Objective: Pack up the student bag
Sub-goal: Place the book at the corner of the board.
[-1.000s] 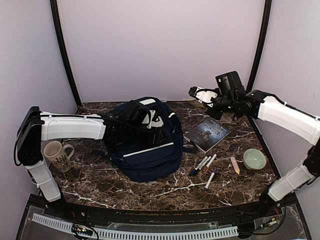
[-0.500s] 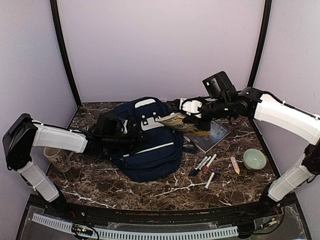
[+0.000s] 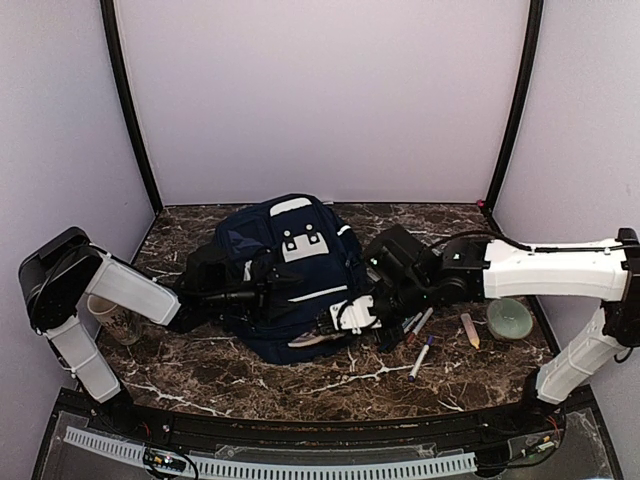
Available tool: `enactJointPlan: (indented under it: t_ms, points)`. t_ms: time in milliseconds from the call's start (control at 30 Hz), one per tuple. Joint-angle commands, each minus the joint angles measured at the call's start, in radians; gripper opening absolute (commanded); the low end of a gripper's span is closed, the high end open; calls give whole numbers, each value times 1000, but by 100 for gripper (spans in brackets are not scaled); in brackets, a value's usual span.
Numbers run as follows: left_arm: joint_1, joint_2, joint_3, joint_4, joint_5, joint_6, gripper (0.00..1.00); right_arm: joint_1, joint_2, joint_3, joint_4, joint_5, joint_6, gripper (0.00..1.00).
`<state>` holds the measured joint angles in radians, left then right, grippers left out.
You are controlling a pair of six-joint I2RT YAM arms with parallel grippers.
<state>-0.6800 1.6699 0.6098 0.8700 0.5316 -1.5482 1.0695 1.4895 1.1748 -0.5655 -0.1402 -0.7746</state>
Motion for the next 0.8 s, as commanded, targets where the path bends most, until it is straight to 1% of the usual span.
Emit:
enactJointPlan:
  t_ms: [0, 33, 67, 100, 133, 167, 200, 300, 367, 467, 600, 667, 767]
  points:
    - [14, 1, 18, -64, 37, 37, 71, 59, 25, -146, 43, 5, -14, 22]
    - [15, -4, 36, -128, 39, 77, 71, 67, 27, -167, 48, 2, -8, 29]
    - [15, -10, 59, -203, 41, 124, 71, 71, 29, -183, 47, -5, 0, 40]
    - [15, -20, 93, -294, 39, 189, 71, 72, 30, -193, 40, -18, 11, 49]
    - [15, -31, 126, -428, 31, 258, 70, 72, 32, -198, 32, -34, 21, 54]
    - [15, -37, 164, -501, 18, 334, 70, 71, 31, -204, 23, -39, 33, 57]
    - [14, -47, 200, -621, 1, 405, 69, 72, 25, -211, 16, -47, 43, 59]
    - [13, -75, 274, -808, -41, 577, 67, 70, 4, -232, -9, -49, 71, 65]
    - [12, -96, 297, -881, -46, 650, 65, 65, -12, -246, -27, -60, 99, 68]
    - [1, -126, 326, -973, -37, 751, 60, 36, -51, -276, -37, -98, 148, 68]
    - [-51, -139, 387, -1137, -33, 864, 56, -68, -101, -316, -25, -171, 203, 66]
    - [-90, -135, 413, -1202, -39, 897, 55, -122, -112, -341, -9, -195, 227, 65]
    - [-145, -130, 423, -1247, -33, 914, 52, -169, -123, -381, 45, -198, 265, 62]
